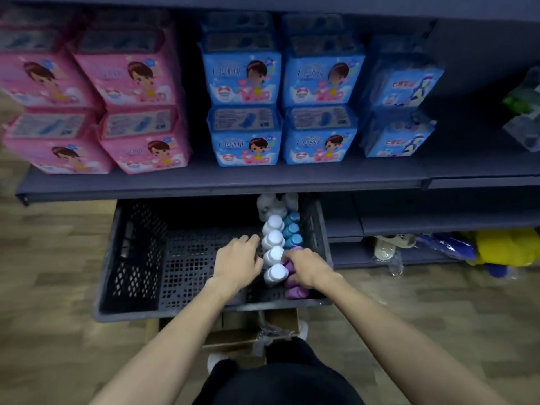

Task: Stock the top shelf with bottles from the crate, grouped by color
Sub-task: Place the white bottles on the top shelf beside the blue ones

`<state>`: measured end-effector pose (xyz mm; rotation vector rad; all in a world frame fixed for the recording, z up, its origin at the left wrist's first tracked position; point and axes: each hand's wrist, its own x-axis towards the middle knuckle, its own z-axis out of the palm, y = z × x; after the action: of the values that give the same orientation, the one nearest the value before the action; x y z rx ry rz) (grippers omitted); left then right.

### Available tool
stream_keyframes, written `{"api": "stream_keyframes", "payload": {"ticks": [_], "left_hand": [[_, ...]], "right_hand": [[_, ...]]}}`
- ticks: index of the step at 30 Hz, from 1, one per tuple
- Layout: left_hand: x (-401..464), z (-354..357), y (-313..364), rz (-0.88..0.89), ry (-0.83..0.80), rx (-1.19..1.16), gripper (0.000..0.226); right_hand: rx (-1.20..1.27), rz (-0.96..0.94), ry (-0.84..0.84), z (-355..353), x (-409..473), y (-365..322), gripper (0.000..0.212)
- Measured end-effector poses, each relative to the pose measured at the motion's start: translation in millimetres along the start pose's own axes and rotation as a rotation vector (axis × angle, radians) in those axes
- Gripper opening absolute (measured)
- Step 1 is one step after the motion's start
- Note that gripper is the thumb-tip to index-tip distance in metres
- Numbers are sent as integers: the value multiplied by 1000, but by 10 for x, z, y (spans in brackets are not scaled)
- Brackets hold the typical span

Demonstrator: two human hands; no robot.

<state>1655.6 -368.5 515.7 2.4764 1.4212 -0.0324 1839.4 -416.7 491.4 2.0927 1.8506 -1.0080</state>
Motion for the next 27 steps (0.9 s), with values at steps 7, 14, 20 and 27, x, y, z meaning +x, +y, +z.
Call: {"api": "stream_keyframes", "payload": {"ticks": [7,14,20,27], "left_hand": [[-149,52,-127,-75,-47,-8,28],[-278,101,-306,-61,-5,-41,30],[-522,139,-480,-43,7,-43,25],[-657,-89,-713,-12,61,-10,28]], "right_hand": [[-105,-49,3,180,137,-246,35],[-414,-34,54,350,217,-407,42],[-403,1,72,398,253,-463,39],[-257,51,114,152,120,-637,32]]}}
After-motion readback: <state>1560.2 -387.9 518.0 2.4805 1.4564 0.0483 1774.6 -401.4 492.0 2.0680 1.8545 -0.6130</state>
